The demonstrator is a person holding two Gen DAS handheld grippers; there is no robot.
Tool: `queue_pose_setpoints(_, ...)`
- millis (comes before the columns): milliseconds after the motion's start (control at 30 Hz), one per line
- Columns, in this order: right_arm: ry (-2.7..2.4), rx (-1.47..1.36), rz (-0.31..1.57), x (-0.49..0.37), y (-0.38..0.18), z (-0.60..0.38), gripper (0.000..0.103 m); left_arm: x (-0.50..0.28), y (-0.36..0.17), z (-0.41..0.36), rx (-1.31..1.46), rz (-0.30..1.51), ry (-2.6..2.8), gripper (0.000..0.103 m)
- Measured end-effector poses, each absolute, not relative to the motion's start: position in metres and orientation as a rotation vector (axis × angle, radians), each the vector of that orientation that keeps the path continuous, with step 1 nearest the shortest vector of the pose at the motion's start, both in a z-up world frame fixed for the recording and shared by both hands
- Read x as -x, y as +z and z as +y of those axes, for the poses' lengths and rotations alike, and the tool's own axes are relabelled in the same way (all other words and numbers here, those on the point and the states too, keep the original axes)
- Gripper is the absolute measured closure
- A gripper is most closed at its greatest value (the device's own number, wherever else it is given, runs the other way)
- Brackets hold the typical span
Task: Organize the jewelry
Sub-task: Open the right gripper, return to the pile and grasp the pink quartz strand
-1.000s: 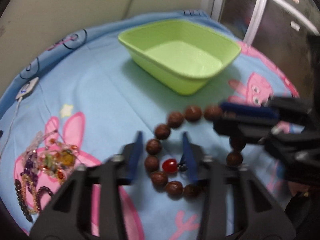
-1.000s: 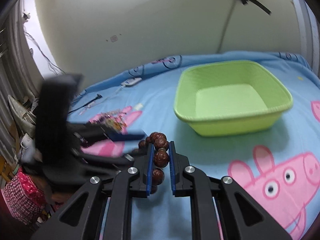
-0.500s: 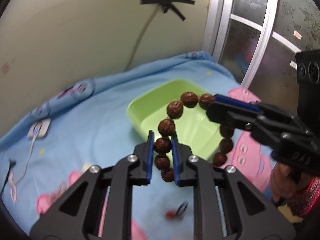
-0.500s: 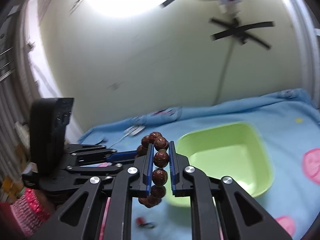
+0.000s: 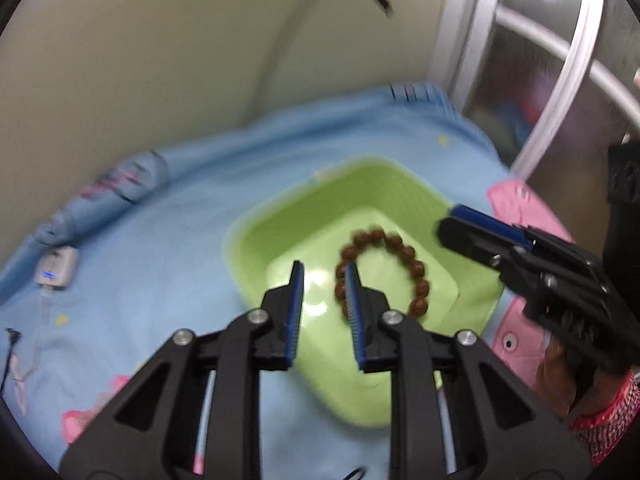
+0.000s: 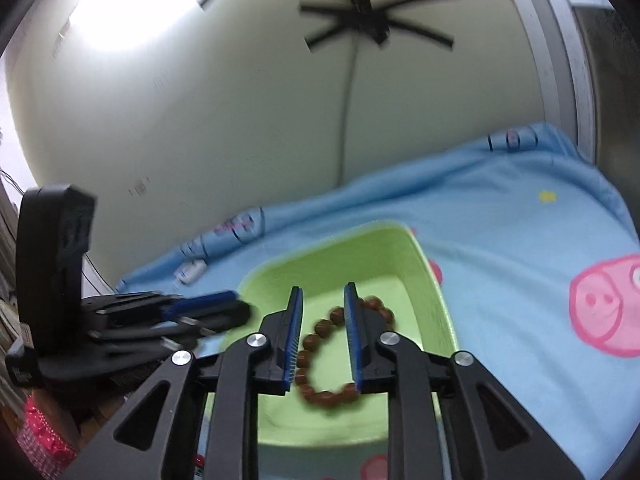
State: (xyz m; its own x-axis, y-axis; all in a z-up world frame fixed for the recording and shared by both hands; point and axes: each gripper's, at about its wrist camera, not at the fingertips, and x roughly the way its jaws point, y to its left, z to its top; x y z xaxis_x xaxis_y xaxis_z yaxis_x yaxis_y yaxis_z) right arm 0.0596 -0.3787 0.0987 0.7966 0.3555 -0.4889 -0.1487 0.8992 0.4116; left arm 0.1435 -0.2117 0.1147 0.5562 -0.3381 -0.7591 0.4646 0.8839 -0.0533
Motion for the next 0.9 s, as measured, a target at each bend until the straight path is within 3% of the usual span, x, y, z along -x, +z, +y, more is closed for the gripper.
queue_pose_setpoints(67,0.326,-0.367,0.513,-0.046,0.118,-0.376,0.101,-0.129,0.143,-0.171,-0.098,0.769,-0.450,0.080)
queue_pose_setpoints(133,0.385,-0.353,0.470,-0.032,0.131,-0.368,0.094,-0.108,0.163,-0.122,-0.032,0.689,-0.390,0.069)
queue_pose_setpoints(233,0.524,-0.295,0.481,-0.010,0.130,-0.342,0.081,-0.082,0.166,-0.058,0.018,0.650,-0.286,0.068)
queue_pose_setpoints(300,0.607,-0.204,0.559,0.004,0.112,-0.314,0.080,-0.063,0.148,-0.016,0.047,0.678,-0.196,0.068)
queue_pose_setpoints(567,0.589,0.014,0.869,0.016,0.029,-0.250,0.082,-0.015,0.063,0.078,0.194,0.836,-0.026,0.068)
queue_pose_setpoints(633,0.562,0.040,0.866,0.011,0.023,-0.247,0.093,-0.010,0.055,0.083,0.207,0.843,-0.020,0.068)
queue_pose_setpoints(700,0.563,0.059,0.888,0.006,0.024,-0.235,0.096,-0.003,0.046,0.087,0.227,0.841,-0.028,0.068)
queue_pose_setpoints(900,0.647,0.112,0.891,-0.027,0.021,-0.177,0.096,0.007,0.038,0.091,0.220,0.828,-0.058,0.068)
